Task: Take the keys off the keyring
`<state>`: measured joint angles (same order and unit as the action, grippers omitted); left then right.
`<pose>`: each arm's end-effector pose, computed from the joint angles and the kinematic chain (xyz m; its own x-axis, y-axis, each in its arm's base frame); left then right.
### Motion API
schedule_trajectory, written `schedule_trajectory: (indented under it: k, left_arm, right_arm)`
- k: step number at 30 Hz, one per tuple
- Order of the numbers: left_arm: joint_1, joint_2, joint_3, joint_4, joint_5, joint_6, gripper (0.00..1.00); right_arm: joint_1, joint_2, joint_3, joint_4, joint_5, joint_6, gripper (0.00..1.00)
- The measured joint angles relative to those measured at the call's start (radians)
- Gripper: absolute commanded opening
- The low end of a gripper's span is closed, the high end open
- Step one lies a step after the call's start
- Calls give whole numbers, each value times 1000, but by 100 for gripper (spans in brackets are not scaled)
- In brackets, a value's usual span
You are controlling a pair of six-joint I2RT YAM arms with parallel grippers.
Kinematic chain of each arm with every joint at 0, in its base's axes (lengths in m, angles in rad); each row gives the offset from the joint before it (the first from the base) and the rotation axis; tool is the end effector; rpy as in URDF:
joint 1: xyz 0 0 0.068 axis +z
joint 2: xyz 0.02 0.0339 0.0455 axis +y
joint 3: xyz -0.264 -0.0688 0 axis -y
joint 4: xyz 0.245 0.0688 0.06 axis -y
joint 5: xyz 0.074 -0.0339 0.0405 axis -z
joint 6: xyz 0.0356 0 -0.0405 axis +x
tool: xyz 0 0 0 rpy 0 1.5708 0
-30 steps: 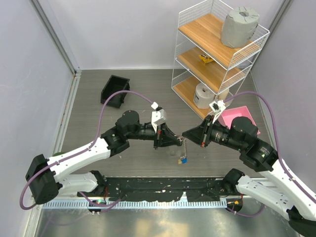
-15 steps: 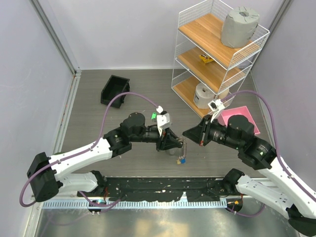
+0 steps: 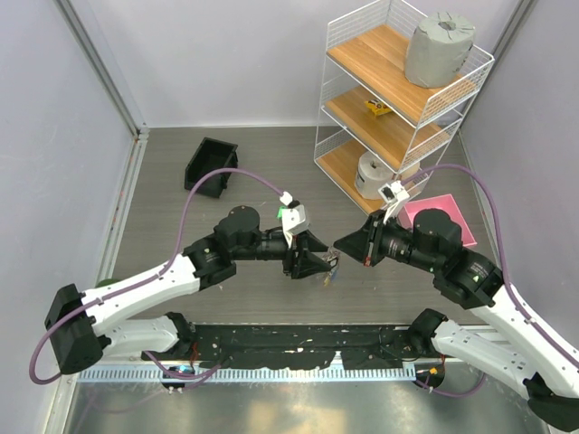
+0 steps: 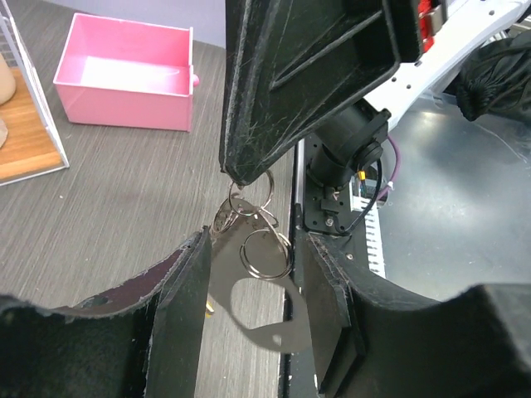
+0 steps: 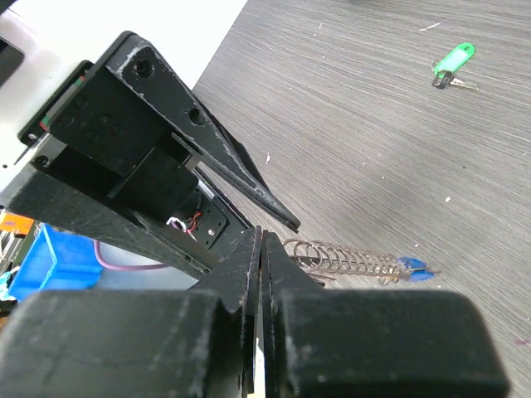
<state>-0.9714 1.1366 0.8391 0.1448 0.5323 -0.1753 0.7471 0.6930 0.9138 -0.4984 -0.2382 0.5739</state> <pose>0.1341 -0.2284 0.3226 -0.2579 0.1111 -0.9598 0.9642 0.0927 -0.2484 0.1023 0.1062 0.3646 -0.6177 0.1470 -0.7725 -0.5852 0.5703 0.5764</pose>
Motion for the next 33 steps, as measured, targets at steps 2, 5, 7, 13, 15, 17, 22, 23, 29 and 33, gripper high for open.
schedule_trajectory:
  k: [2, 5, 7, 13, 15, 17, 22, 23, 29, 33]
  left_arm:
    - [0, -13, 0, 0, 3, -1, 53]
    - [0, -24, 0, 0, 14, -3, 53]
    - [0, -25, 0, 1, 19, -5, 52]
    - [6, -18, 0, 26, 43, -31, 46]
    - [11, -10, 0, 40, 54, -50, 46]
    - [16, -2, 0, 55, 62, -65, 45]
    - [25, 9, 1, 90, 83, -105, 35]
    - [26, 11, 2, 95, 90, -109, 33]
    - [27, 15, 2, 132, 117, -127, 14]
    - [31, 16, 2, 142, 124, -132, 10]
  right_arm:
    - [0, -5, 0, 0, 0, -9, 5]
    - [0, -14, 0, 1, -6, -26, 5]
    - [0, -23, 0, 4, -15, -37, 5]
    - [0, -46, -17, 35, -53, -56, 5]
    - [0, -47, -23, 45, -68, -61, 5]
    - [0, -47, -26, 54, -79, -66, 5]
    - [0, -48, -30, 65, -96, -76, 5]
    - [0, -48, -31, 65, -98, -77, 5]
    - [0, -48, -39, 66, -108, -82, 5]
    - [5, -58, -41, 73, -116, -84, 5]
